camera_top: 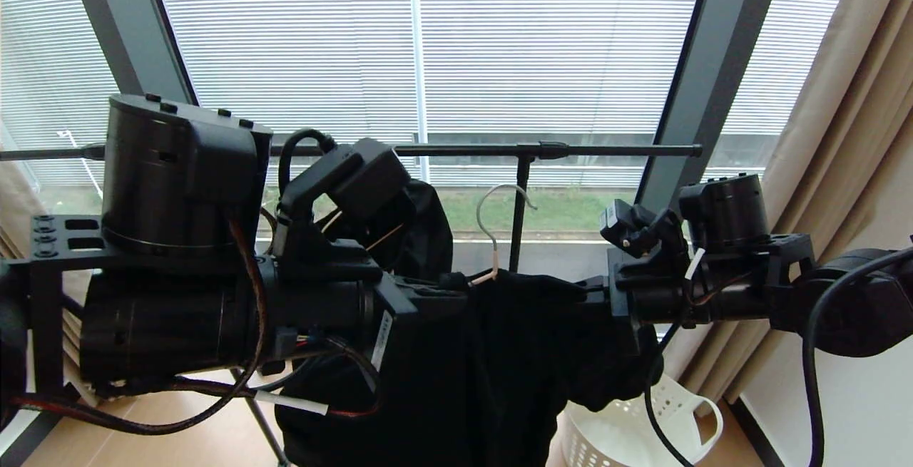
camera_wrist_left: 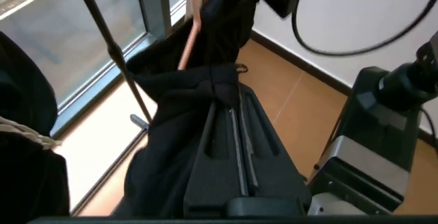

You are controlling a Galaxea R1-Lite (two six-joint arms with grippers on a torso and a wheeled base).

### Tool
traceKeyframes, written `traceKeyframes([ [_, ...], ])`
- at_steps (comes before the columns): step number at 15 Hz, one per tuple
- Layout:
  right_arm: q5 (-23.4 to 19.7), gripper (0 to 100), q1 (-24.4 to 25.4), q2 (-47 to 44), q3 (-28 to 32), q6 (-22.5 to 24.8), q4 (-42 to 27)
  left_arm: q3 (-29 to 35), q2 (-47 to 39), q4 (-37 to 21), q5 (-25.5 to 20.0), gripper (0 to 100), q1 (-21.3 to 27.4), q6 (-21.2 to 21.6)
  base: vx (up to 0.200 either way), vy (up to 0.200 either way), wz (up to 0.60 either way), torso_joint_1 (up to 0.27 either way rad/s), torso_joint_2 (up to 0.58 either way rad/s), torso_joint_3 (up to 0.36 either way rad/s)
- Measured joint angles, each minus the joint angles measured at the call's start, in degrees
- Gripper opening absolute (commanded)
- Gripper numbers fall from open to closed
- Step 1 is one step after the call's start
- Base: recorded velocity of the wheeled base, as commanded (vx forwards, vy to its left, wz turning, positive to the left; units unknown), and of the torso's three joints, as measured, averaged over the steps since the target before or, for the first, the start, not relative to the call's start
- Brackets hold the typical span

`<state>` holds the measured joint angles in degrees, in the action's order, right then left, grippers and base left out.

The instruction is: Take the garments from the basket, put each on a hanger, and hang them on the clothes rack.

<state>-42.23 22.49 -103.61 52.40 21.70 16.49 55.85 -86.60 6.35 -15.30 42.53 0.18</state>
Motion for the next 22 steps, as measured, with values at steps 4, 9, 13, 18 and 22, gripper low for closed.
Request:
traceKeyframes([
  [4,4.4,0,2.7,-0.2,0.0,-3.9,2.1,4.5,-2.3,0.0,3.3,0,0.8,-3.9,0.000,0.000,0.00,0.000,0.00,0.000],
  [9,6.9,0,5.1,-0.7,-1.9,-9.8,9.9,8.0,-5.4,0.0,6.2,0,1.2,-4.4,0.000,0.000,0.00,0.000,0.00,0.000],
  [13,6.6,0,4.9,-0.5,-2.3,-10.0,10.4,7.9,-6.0,0.0,8.4,100,1.2,-4.3,0.000,0.000,0.00,0.000,0.00,0.000],
  [18,6.7,0,4.2,-0.5,-2.9,-10.0,13.1,8.1,-4.5,-4.9,8.7,100,1.2,-3.9,0.000,0.000,0.00,0.000,0.00,0.000],
  [22,6.5,0,3.0,-0.4,-3.4,-10.0,14.0,7.9,-0.2,-9.8,8.7,100,0.9,-2.1,0.000,0.000,0.00,0.000,0.00,0.000],
])
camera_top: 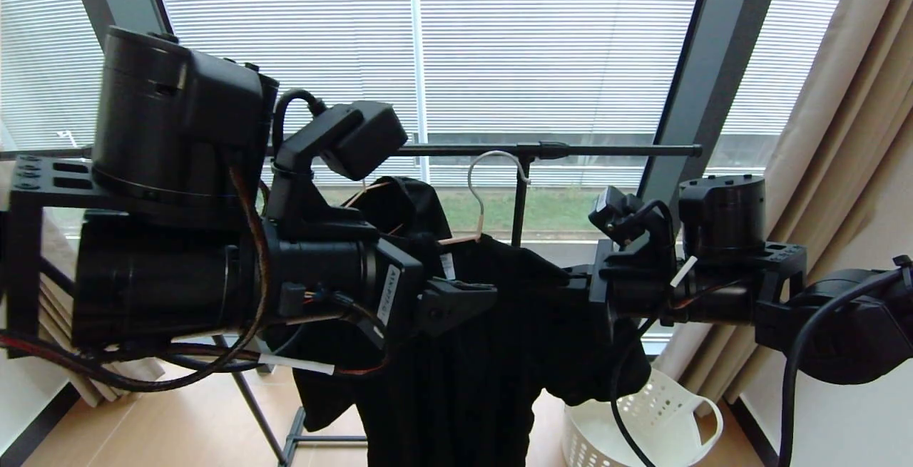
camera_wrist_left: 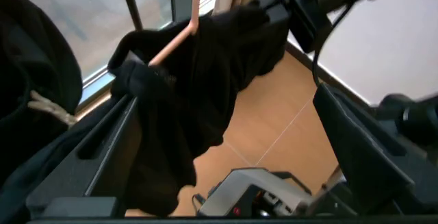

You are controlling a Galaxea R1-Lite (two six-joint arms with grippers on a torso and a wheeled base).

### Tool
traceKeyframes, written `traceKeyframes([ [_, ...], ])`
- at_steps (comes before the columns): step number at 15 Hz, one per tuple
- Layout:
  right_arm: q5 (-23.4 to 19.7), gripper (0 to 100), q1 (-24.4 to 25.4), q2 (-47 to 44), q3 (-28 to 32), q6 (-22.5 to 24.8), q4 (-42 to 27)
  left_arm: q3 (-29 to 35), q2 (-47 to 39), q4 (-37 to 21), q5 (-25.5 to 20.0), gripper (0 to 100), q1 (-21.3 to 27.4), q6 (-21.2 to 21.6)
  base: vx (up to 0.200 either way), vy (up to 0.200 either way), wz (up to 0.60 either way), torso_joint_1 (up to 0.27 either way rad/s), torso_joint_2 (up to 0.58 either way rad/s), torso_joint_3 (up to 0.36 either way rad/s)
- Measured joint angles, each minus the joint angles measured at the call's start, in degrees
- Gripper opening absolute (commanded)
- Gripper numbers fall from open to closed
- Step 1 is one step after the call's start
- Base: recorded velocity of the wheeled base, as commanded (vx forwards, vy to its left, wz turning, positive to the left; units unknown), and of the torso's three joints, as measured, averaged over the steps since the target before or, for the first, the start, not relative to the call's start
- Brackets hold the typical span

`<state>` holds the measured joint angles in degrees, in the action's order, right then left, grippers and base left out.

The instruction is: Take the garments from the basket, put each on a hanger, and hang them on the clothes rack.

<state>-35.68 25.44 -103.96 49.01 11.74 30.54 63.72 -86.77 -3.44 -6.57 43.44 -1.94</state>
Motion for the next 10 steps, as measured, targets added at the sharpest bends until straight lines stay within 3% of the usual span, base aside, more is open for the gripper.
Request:
traceKeyframes([
  [6,-0.1,0,-0.5,-0.1,-0.2,0.0,0.1,-1.4,3.8,-2.0,-0.1,100,-2.4,3.1,0.000,0.000,0.00,0.000,0.00,0.000],
  [9,-0.9,0,-1.3,0.0,-0.5,0.1,1.0,-2.2,5.1,-2.1,-0.8,100,-7.4,4.8,0.000,0.000,0.00,0.000,0.00,0.000],
  [10,-1.9,0,-1.6,0.0,-0.8,0.1,2.6,-3.7,5.9,-1.8,-3.4,100,-10.2,5.3,0.000,0.000,0.00,0.000,0.00,0.000],
])
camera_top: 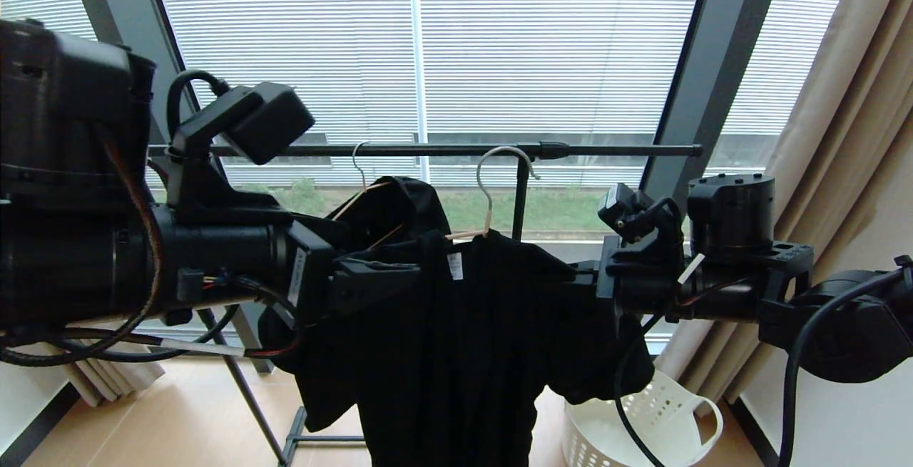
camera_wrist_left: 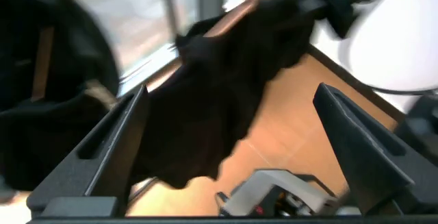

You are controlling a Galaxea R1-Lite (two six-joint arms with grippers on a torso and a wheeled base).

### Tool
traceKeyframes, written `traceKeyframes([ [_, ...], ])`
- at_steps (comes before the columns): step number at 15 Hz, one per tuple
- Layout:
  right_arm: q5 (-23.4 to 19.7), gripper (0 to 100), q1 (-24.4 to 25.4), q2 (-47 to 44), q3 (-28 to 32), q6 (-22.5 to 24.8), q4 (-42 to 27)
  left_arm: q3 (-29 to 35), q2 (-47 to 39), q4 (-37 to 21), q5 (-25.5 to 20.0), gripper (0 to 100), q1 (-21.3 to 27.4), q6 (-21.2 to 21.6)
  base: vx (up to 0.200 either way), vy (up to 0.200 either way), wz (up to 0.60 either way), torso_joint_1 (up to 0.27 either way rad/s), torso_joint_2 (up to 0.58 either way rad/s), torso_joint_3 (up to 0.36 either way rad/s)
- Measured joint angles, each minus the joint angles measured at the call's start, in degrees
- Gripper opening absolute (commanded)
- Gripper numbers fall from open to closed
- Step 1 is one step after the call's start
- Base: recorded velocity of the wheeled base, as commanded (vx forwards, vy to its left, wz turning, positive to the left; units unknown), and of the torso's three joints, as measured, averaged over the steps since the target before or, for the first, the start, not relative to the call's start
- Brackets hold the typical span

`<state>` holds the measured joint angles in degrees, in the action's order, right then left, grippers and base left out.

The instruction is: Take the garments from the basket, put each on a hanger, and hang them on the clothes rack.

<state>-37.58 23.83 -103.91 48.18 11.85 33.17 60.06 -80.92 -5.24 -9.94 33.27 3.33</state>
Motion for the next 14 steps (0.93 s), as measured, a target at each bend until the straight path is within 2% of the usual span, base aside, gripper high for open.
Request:
traceKeyframes([
  [1,-0.5,0,-0.4,0.0,-0.5,0.0,1.6,-1.5,0.8,0.4,-3.9,100,-2.6,0.4,0.000,0.000,0.00,0.000,0.00,0.000],
  [3,-1.1,0,-1.5,0.1,-1.8,0.0,4.5,-5.8,2.5,3.3,-14.8,100,-10.6,2.0,0.000,0.000,0.00,0.000,0.00,0.000],
  [7,-2.6,0,-3.5,0.2,-3.0,0.2,6.0,-14.6,4.0,17.0,-34.0,100,-25.8,3.7,0.000,0.000,0.00,0.000,0.00,0.000],
  [9,-3.1,0,-4.2,0.2,-3.4,0.6,6.2,-18.4,4.3,20.3,-41.8,100,-31.9,3.9,0.000,0.000,0.00,0.000,0.00,0.000],
  [10,-4.0,0,-4.4,0.2,-3.4,1.1,6.2,-20.5,4.3,21.6,-44.3,100,-34.0,4.0,0.000,0.000,0.00,0.000,0.00,0.000],
  [12,-8.4,0,-5.6,0.5,-3.9,2.0,6.2,-26.0,3.0,27.4,-49.0,100,-37.3,4.1,0.000,0.000,0.00,0.000,0.00,0.000],
  [14,-8.9,0,-6.2,1.1,-4.2,2.1,6.2,-29.5,-0.4,35.4,-50.3,100,-38.6,3.8,0.000,0.000,0.00,0.000,0.00,0.000],
])
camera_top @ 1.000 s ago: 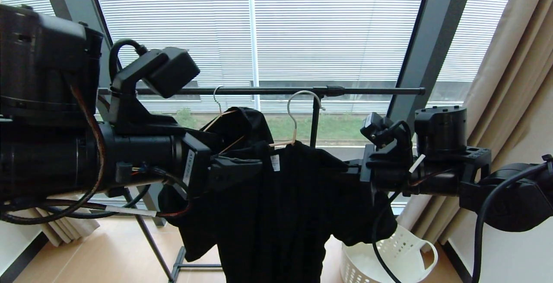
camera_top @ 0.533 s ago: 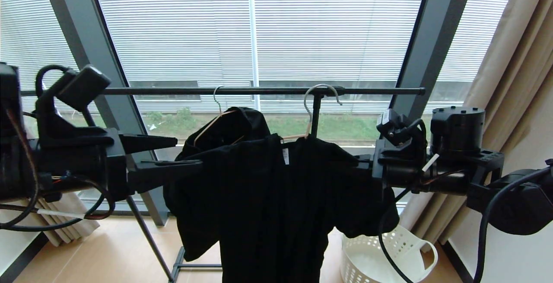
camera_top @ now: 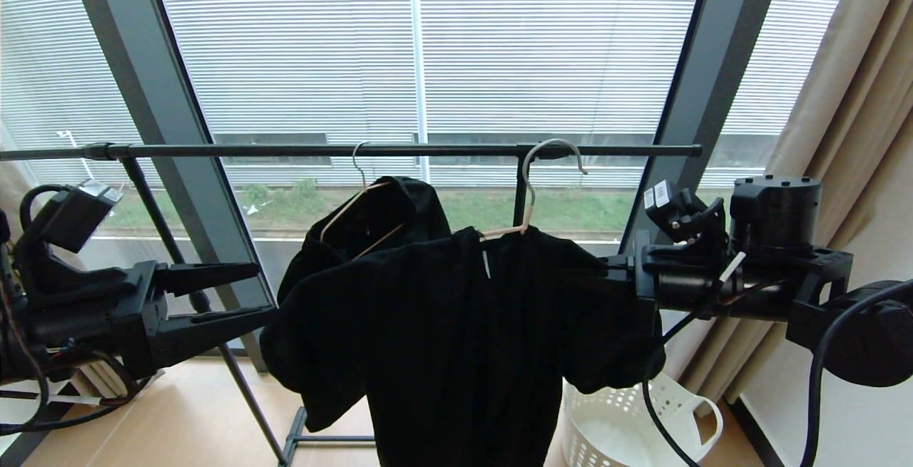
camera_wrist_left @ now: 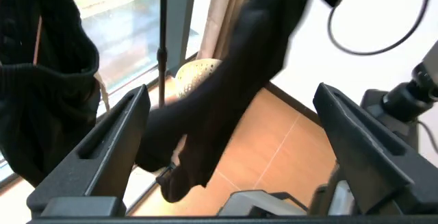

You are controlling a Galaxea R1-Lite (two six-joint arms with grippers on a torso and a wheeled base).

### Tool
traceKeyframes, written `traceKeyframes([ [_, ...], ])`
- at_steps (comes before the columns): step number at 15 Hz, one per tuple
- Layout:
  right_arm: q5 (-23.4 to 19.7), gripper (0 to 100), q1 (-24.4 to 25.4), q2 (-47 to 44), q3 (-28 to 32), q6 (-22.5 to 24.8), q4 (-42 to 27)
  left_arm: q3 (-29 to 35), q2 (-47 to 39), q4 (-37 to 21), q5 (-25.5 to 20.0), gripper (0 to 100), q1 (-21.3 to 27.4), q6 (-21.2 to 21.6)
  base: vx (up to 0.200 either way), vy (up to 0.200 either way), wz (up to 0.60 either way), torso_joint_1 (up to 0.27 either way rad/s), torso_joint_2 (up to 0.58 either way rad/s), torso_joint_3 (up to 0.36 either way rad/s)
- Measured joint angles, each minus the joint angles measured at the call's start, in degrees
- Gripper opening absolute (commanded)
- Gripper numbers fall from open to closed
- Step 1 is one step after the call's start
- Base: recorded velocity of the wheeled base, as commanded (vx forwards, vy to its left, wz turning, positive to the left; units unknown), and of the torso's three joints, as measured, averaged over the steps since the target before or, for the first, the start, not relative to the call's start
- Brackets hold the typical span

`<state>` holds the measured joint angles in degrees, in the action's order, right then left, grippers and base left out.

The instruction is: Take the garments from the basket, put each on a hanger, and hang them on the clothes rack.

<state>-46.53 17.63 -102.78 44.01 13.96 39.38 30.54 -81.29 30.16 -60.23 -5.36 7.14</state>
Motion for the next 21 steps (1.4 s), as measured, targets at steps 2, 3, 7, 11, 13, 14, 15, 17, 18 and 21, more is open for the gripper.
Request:
traceKeyframes([
  [2,0.0,0,-0.6,0.4,-0.1,0.2,0.0,-2.1,-3.4,2.6,-0.4,100,-0.3,-0.2,0.000,0.000,0.00,0.000,0.00,0.000],
  [3,0.0,0,-0.7,0.5,-0.2,0.2,0.0,-2.5,-4.5,2.8,-0.4,100,-0.2,-0.3,0.000,0.000,0.00,0.000,0.00,0.000],
  [7,0.0,0,-0.9,0.4,-0.2,0.2,-0.1,-2.9,-7.5,2.9,-0.3,100,1.5,-0.7,0.000,0.000,0.00,0.000,0.00,0.000],
  [11,-0.1,0,-0.9,0.4,-0.3,0.2,-0.1,-2.6,-9.4,2.9,2.5,100,4.2,-1.5,0.000,0.000,0.00,0.000,0.00,0.000],
  [13,-0.1,0,-0.9,0.5,-0.6,0.2,0.0,-2.7,-9.8,2.9,2.6,100,4.7,-1.5,0.000,0.000,0.00,0.000,0.00,0.000],
  [14,-0.1,0,-0.9,0.6,-0.6,0.2,0.0,-2.7,-10.0,2.9,2.7,100,4.7,-1.5,0.000,0.000,0.00,0.000,0.00,0.000],
  [15,-0.1,0,-0.9,0.6,-0.7,0.3,0.0,-2.8,-10.1,2.9,2.7,100,4.7,-1.5,0.000,0.000,0.00,0.000,0.00,0.000],
  [17,-0.1,0,-0.9,0.6,-0.7,0.3,0.0,-3.0,-10.2,2.9,2.7,100,4.7,-1.5,0.000,0.000,0.00,0.000,0.00,0.000],
  [18,-0.1,0,-0.9,0.6,-0.7,0.3,0.0,-3.0,-10.2,2.9,2.7,0,4.7,-1.5,0.000,0.000,0.00,0.000,0.00,0.000],
  [21,-0.1,0,-0.9,0.6,-0.6,0.2,0.4,-3.0,-10.2,2.9,2.8,0,4.6,-1.5,0.000,0.000,0.00,0.000,0.00,0.000],
])
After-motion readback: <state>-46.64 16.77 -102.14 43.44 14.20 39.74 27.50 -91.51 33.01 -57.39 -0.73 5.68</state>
